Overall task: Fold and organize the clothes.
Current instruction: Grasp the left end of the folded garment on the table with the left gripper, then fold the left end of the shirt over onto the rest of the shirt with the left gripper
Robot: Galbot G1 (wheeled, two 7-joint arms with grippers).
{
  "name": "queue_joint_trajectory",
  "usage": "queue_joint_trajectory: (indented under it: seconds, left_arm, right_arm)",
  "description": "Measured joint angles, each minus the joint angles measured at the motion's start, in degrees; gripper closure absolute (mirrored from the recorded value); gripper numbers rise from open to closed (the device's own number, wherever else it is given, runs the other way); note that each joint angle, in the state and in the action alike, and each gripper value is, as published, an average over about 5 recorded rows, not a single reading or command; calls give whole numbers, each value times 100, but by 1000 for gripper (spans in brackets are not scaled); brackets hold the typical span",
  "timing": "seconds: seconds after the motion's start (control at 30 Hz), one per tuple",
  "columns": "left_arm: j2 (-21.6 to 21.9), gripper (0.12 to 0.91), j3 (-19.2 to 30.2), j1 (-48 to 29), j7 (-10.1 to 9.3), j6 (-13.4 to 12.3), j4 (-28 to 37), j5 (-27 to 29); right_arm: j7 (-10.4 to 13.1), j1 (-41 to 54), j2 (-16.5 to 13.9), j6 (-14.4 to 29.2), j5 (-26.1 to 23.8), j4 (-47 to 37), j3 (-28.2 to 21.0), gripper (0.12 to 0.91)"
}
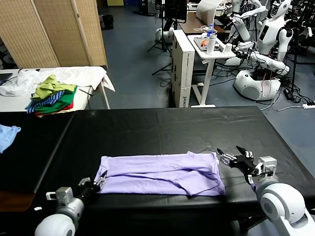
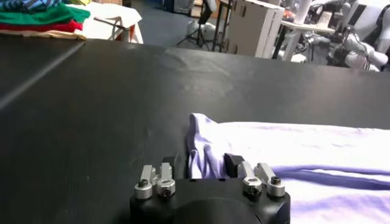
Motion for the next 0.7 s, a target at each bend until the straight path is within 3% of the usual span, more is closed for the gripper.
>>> queue_joint_trajectory:
  seconds: [0.17,0.47,0.7]
  left_arm:
    - [-9,848,-20,-1,-59,20,-42,-81]
    - [476,848,-299,207,152,-281,-205,1347]
    - [1141,848,-1026,559,248,-533,-60,1663]
  right_arm:
    - [6,-62,27,20,-15,39,32,118]
    - [134,-217,183,-5,193,129,56,118]
    - [121,-350,243,6,164,177,94,118]
